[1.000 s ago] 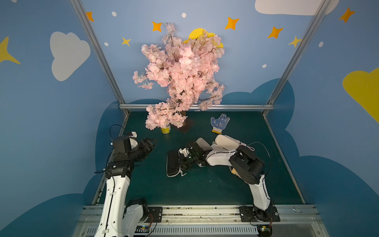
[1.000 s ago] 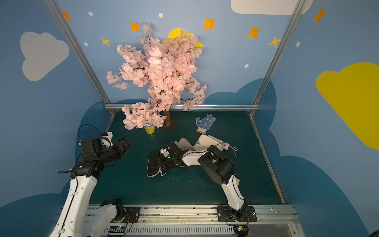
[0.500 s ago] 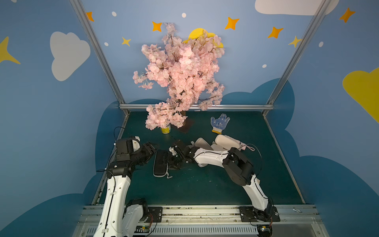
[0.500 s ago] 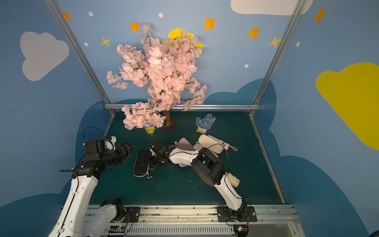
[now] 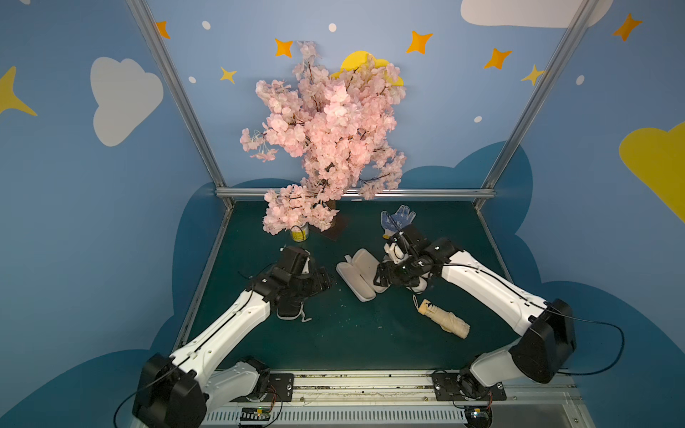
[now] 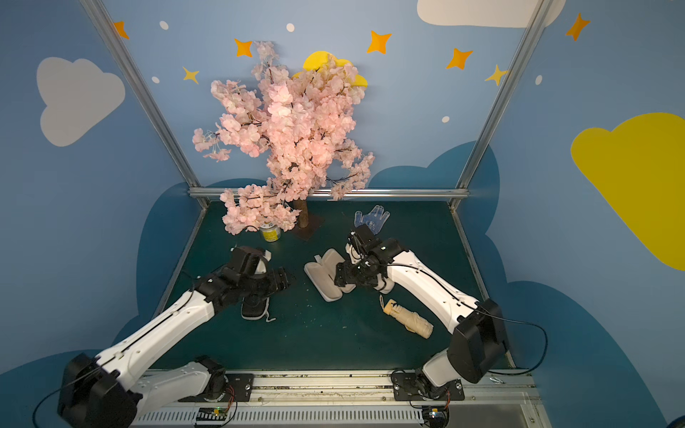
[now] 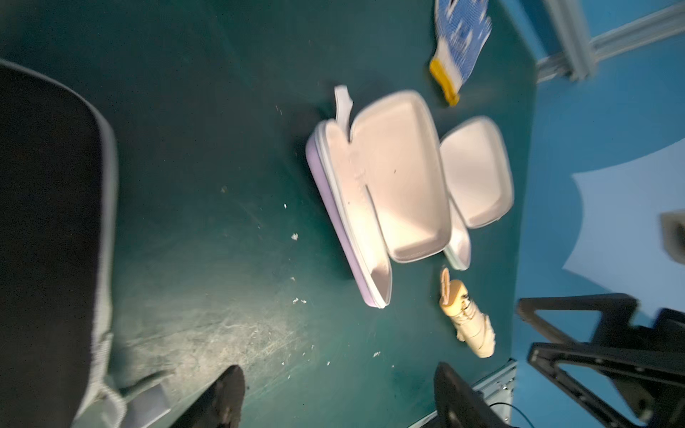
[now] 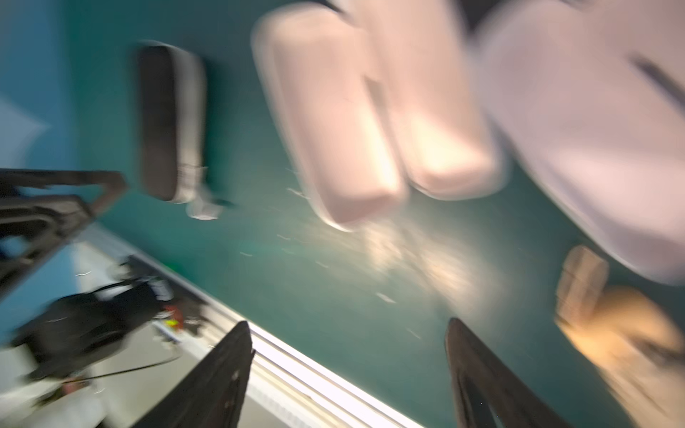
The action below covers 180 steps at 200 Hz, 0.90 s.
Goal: Put umbrellas into zippered umbrella sleeves
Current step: Move the umbrella to the center of the board.
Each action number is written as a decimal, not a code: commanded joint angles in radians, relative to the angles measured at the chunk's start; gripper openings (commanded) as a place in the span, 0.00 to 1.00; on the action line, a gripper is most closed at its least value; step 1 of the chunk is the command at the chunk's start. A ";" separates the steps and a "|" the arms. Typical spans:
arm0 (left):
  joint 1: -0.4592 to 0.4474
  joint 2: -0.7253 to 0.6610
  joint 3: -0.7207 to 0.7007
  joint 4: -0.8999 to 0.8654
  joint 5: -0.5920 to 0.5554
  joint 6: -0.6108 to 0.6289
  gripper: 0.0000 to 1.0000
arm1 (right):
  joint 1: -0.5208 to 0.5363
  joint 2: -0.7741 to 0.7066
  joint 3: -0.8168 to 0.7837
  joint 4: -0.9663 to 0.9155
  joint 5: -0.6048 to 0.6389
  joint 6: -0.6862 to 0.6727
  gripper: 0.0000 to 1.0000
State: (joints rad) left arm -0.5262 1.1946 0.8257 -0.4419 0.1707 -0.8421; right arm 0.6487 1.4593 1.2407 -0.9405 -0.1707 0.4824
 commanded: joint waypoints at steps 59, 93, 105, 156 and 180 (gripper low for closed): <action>-0.132 0.347 0.058 0.241 0.041 -0.065 0.81 | -0.437 -0.197 -0.232 -0.200 0.150 -0.012 0.90; -0.124 0.431 0.071 0.294 0.030 -0.067 0.76 | -0.636 -0.189 -0.352 -0.058 -0.026 0.027 0.89; -0.110 0.446 0.062 0.337 0.046 -0.077 0.71 | -0.672 -0.152 -0.382 -0.026 -0.078 -0.002 0.89; -0.061 0.482 0.018 0.421 0.151 -0.071 0.50 | -0.624 -0.136 -0.454 0.023 -0.149 0.001 0.89; -0.049 0.490 -0.012 0.463 0.171 -0.079 0.41 | -0.512 -0.132 -0.470 0.053 -0.236 0.040 0.89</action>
State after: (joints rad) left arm -0.5869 1.6630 0.8463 -0.0345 0.2924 -0.9230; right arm 0.0441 1.3304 0.7975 -0.9291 -0.2749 0.4900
